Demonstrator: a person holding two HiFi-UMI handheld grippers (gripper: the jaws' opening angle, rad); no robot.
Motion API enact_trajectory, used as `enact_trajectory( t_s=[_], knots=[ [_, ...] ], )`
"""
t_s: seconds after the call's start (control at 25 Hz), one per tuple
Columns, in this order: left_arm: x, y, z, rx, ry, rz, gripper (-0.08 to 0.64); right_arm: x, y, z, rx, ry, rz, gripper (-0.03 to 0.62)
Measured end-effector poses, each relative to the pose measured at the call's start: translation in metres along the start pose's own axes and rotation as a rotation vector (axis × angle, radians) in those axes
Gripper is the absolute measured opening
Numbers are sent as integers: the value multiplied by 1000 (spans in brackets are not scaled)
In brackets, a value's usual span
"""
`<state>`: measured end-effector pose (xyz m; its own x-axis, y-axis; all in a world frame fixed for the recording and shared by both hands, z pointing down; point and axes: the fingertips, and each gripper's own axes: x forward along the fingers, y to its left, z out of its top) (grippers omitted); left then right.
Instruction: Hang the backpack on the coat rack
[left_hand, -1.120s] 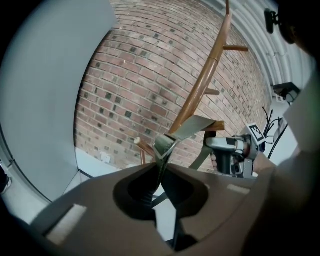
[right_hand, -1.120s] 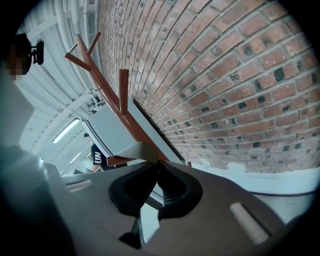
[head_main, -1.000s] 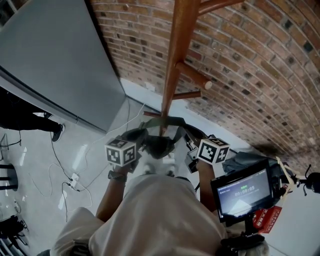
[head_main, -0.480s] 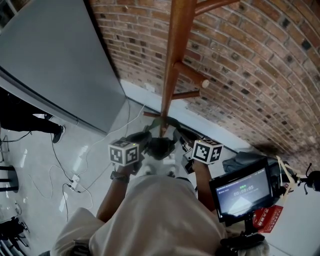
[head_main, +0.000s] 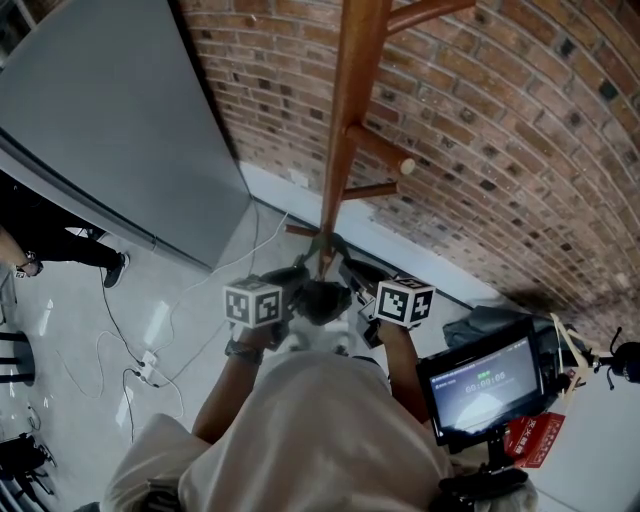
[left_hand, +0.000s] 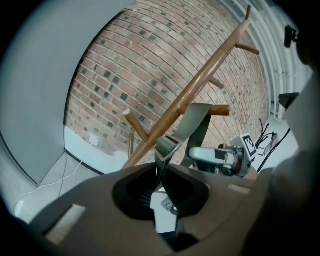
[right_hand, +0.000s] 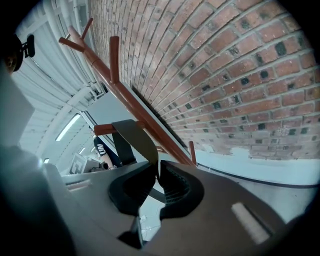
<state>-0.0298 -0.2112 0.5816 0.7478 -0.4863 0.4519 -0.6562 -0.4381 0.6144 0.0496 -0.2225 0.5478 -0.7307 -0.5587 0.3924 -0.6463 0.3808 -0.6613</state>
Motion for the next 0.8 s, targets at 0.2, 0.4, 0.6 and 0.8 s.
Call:
enact_trajectory(
  t_s=[0.2, 0.4, 0.6, 0.8],
  knots=[
    [8, 0, -5, -9, 20, -16, 35, 6, -1, -1, -7, 12, 2, 31],
    [16, 1, -8, -16, 30, -22, 37, 11, -2, -4, -6, 23, 7, 34],
    [24, 4, -9, -17, 39, -23, 40, 16, -4, -3, -36, 40, -8, 40],
    [31, 6, -12, -5, 54, -14, 44, 21, -4, -3, -51, 57, -3, 43]
  ],
)
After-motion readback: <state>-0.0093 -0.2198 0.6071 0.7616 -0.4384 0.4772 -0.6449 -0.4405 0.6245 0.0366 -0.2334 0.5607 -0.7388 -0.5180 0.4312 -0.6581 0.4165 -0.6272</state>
